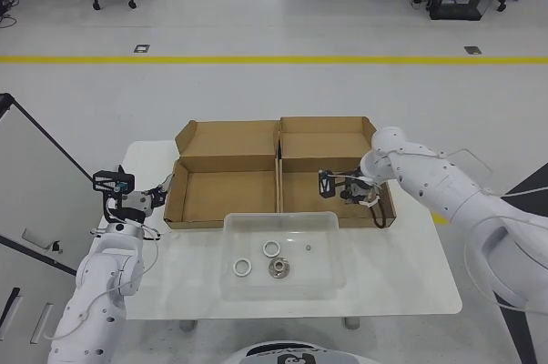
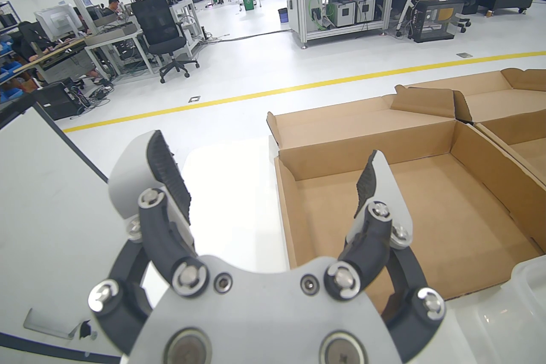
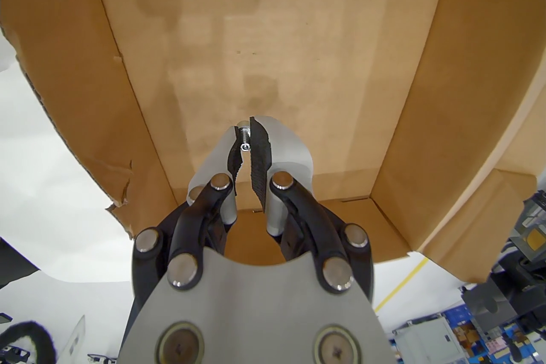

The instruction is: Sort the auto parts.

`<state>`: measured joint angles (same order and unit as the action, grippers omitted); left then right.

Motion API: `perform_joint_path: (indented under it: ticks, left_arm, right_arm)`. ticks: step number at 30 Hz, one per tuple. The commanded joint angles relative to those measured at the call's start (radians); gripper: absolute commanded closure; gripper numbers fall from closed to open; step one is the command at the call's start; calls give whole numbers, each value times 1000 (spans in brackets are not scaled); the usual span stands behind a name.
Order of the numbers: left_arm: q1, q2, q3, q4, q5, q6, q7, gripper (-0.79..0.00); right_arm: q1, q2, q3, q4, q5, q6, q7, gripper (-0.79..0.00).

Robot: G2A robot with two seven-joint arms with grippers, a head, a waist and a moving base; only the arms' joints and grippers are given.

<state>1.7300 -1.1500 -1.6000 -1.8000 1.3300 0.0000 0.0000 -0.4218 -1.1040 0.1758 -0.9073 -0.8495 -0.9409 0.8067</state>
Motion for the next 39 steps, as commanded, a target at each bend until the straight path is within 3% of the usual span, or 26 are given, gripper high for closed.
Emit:
perform_joint_path:
  ticks: [1,2,3,6,12,17,28,39]
  left_arm:
    - [0,0,0,0,0,0,0,-785]
    - [0,0,0,0,0,0,0,-785]
    - [0,0,0,0,0,0,0,-785]
    - [0,0,0,0,0,0,0,-785]
    - [0,0,0,0,0,0,0,-785]
    - [0,0,0,0,0,0,0,-785]
    - [0,0,0,0,0,0,0,-785]
    - [0,0,0,0,0,0,0,-785]
  right_arm:
    - [-1,-4,2,7,-4,0,-2,0]
    - [-3,-6,3,11,-5,0,-3,0]
    - [-4,-7,4,13,-7,1,-4,-105]
    - [-7,-12,8,24,-9,-1,-8,-246]
    - [-5,-16,22,31,-17,-6,-18,-388]
    - [2,-12,38,16,-36,-10,-28,-776]
    - [28,29,94,-88,-77,-28,-15,-785]
    - [31,136,177,-336,2,-29,43,-785]
